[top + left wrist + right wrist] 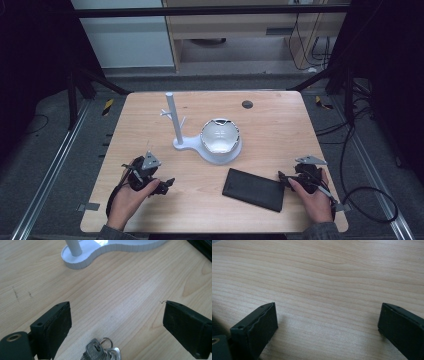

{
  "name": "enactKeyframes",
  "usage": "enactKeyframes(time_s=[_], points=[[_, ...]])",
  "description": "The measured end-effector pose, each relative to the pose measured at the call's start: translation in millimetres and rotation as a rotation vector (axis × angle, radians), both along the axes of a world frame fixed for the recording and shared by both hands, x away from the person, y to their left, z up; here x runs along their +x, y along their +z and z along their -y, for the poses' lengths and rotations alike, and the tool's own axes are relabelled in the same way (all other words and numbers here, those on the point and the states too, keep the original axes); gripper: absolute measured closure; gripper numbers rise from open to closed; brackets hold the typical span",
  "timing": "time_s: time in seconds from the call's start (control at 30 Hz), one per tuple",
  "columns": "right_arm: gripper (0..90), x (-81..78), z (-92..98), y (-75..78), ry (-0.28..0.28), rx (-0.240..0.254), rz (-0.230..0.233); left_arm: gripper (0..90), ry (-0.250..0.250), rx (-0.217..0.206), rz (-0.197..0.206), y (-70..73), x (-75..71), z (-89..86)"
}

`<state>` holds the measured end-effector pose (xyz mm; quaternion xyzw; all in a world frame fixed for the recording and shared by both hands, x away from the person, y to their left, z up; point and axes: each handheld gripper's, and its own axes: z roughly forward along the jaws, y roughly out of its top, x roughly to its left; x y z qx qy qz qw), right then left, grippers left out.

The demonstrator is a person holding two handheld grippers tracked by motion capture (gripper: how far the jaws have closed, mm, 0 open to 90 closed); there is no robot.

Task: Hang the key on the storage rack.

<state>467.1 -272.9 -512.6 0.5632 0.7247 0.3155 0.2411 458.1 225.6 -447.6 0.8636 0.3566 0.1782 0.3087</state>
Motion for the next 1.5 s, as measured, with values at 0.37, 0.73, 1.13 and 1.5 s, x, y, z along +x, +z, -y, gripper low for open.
enactKeyframes(time_s=[0.37,0.73,1.13,1.5], points=[[2.8,-1.6,0.7,0.0,0.013,-0.004,0.001,9.6,-0.038,0.093,-0.058,6.0,1.1,-8.9],[2.5,-2.5,1.0,-0.3,0.024,-0.005,0.002,6.9,-0.009,0.188,-0.083,12.8,-0.2,-38.5],[2.6,-5.2,0.4,-0.3,0.026,-0.007,0.001,5.4,-0.065,0.209,-0.157,2.9,-2.3,-45.6],[2.8,-6.4,-0.1,-0.2,0.024,-0.005,0.000,12.4,-0.093,0.266,-0.198,-7.9,-2.3,-45.2]])
